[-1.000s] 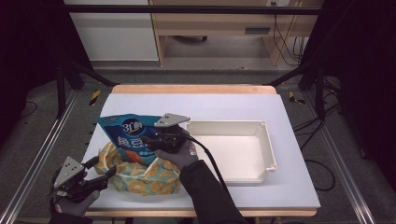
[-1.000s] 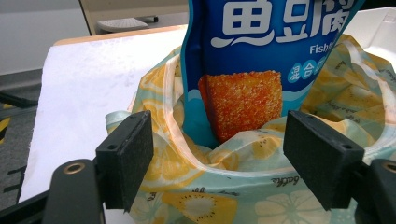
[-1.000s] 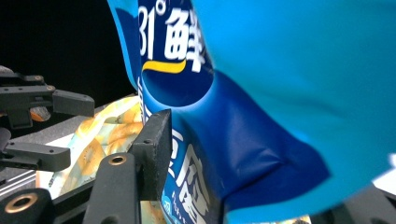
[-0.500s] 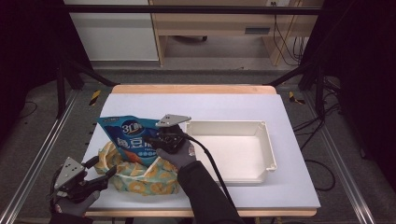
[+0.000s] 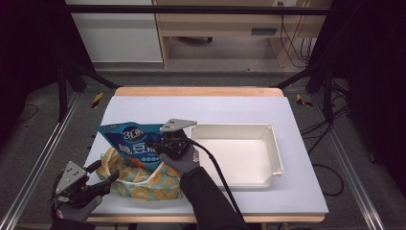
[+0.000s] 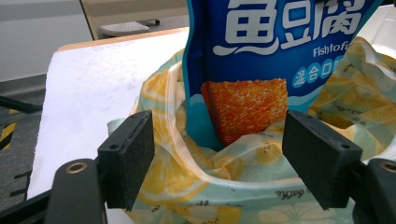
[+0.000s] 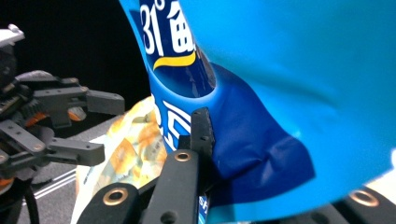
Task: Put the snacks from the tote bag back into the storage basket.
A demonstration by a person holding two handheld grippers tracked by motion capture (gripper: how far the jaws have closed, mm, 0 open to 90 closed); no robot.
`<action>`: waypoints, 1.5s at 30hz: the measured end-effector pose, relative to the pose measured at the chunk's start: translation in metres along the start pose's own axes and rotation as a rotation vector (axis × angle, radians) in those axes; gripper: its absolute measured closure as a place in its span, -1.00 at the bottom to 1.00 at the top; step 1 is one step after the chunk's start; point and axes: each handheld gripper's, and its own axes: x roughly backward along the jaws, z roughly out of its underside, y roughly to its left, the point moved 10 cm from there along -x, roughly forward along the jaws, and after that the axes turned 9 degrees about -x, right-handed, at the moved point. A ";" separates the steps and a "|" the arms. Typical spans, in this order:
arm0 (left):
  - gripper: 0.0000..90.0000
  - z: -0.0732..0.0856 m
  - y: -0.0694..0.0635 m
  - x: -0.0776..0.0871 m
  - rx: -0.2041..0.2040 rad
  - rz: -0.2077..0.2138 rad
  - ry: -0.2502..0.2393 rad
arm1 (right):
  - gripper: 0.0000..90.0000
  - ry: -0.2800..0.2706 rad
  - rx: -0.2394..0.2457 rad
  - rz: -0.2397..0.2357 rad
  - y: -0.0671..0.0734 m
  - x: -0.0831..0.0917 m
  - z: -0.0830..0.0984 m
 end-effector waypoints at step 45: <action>-0.43 0.000 0.000 -0.001 0.003 0.000 0.003 | 0.99 -0.225 0.042 -0.025 0.045 0.049 -0.089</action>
